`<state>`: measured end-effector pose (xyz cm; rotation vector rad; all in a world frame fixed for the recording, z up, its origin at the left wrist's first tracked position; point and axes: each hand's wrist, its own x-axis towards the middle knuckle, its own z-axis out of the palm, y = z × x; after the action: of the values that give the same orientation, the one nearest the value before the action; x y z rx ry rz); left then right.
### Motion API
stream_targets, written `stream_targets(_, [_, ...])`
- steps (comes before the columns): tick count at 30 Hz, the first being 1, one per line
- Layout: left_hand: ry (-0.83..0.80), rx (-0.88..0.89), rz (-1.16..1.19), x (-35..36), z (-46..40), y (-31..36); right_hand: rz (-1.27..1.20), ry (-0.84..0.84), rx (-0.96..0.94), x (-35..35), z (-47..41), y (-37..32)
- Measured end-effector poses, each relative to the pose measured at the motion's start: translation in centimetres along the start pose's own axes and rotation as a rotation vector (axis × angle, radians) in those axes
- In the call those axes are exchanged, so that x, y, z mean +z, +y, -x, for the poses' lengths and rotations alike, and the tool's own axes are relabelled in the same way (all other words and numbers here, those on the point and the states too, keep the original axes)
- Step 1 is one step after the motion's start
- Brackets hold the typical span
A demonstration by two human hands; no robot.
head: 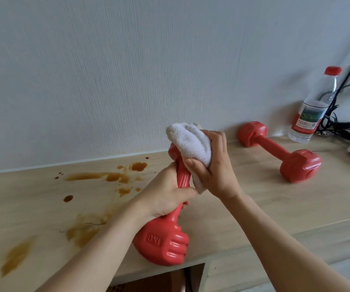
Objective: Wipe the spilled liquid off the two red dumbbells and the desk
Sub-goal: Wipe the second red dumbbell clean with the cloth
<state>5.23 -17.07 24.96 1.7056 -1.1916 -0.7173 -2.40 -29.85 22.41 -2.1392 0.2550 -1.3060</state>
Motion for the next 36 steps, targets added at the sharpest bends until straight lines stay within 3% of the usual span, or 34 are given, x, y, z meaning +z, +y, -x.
stream_targets(4, [0.037,-0.012,-0.021,-0.1,-0.3,-0.6,-0.006,-0.015,0.108,0.6,-0.5,-1.0])
stream_targets(9, [0.126,0.022,-0.128,0.3,-0.7,-0.7,0.405,-0.053,0.235,2.0,-2.2,-3.6])
stream_targets(11, [0.115,0.043,-0.101,0.3,-0.7,-0.7,0.428,-0.037,0.203,1.8,-2.1,-3.5])
stream_targets(17, [-0.027,0.013,0.100,-0.4,-0.1,-0.6,-0.202,-0.048,0.161,-0.2,-0.3,-0.5])
stream_targets(20, [-0.069,0.004,0.152,-0.5,-0.1,-0.7,-0.296,-0.087,0.228,-0.4,0.0,-0.1])
stream_targets(25, [0.078,0.029,0.083,-0.2,-0.8,-0.5,0.040,-0.004,0.285,1.2,-1.7,-3.3])
stream_targets(27, [0.111,0.048,-0.050,0.1,-0.9,-0.4,0.309,-0.042,0.292,2.0,-2.1,-4.2])
stream_targets(29, [0.100,0.062,-0.073,0.3,-0.9,-0.4,0.420,-0.066,0.291,2.1,-2.0,-4.2])
stream_targets(31, [0.084,0.059,0.033,0.3,-0.9,-0.5,0.215,-0.050,0.281,1.3,-1.7,-3.3])
stream_targets(34, [0.023,0.032,0.129,0.0,-0.6,-0.6,-0.312,-0.096,0.314,-0.4,-0.9,-1.3])
stream_targets(36, [-0.053,0.001,0.190,-0.2,-0.4,-0.6,-0.466,-0.148,0.350,-1.0,-0.4,-0.6])
